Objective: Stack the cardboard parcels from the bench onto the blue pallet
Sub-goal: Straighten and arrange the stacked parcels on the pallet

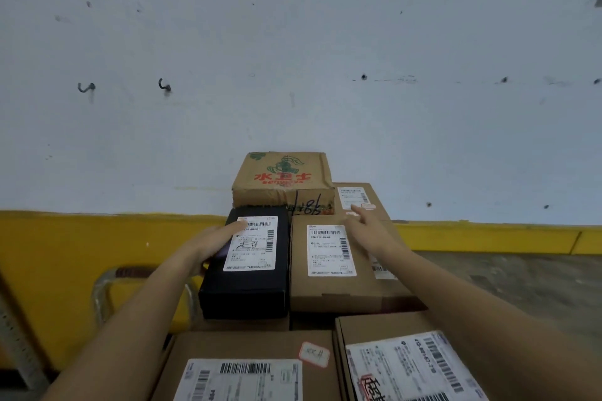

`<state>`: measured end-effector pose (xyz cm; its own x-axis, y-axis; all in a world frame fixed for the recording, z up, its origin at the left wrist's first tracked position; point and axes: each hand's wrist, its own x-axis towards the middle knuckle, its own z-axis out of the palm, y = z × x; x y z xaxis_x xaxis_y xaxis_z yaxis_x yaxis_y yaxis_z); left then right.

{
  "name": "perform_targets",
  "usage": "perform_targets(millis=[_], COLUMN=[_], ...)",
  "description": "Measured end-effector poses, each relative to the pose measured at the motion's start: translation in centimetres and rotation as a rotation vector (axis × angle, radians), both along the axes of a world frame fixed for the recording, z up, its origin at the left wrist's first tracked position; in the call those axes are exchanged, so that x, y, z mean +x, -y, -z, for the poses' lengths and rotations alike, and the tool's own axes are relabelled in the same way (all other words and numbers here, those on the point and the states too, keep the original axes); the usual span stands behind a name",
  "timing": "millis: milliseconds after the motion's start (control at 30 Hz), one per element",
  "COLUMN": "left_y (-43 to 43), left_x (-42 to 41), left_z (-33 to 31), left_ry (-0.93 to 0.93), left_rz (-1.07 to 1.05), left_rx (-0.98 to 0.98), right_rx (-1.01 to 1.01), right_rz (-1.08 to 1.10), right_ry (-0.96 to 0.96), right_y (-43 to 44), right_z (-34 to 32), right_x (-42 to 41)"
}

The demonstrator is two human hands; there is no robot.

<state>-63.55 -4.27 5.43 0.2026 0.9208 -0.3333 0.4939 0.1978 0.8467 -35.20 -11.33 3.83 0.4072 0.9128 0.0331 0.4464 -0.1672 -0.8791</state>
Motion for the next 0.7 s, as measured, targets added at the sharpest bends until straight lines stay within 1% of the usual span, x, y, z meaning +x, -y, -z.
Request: perform_targets(millis=[67, 233, 367, 467, 600, 700], left_y=[0.3, 0.6, 0.6, 0.6, 0.4, 0.0], left_x=[0.2, 0.7, 0.9, 0.9, 0.2, -0.7], left_z=[0.1, 0.2, 0.3, 0.3, 0.2, 0.3], left_ry=[0.015, 0.083, 0.082, 0.068, 0.08, 0.019], left_rz=[0.025, 0.016, 0.002, 0.007, 0.001, -0.062], left_rx=[0.009, 0.077, 0.119, 0.116, 0.049, 0.069], right_rx=[-0.01, -0.02, -0.028, -0.038, -0.042, -0.033], right_rz=[0.014, 0.022, 0.005, -0.006, -0.011, 0.01], right_ry=[-0.02, 0.077, 0.127, 0.137, 0.094, 0.111], right_y=[-0.2, -0.7, -0.8, -0.7, -0.2, 0.7], right_z=[0.5, 0.7, 0.7, 0.5, -0.1, -0.7], right_x=[-1.2, -2.5, -2.6, -2.6, -2.4, -1.4])
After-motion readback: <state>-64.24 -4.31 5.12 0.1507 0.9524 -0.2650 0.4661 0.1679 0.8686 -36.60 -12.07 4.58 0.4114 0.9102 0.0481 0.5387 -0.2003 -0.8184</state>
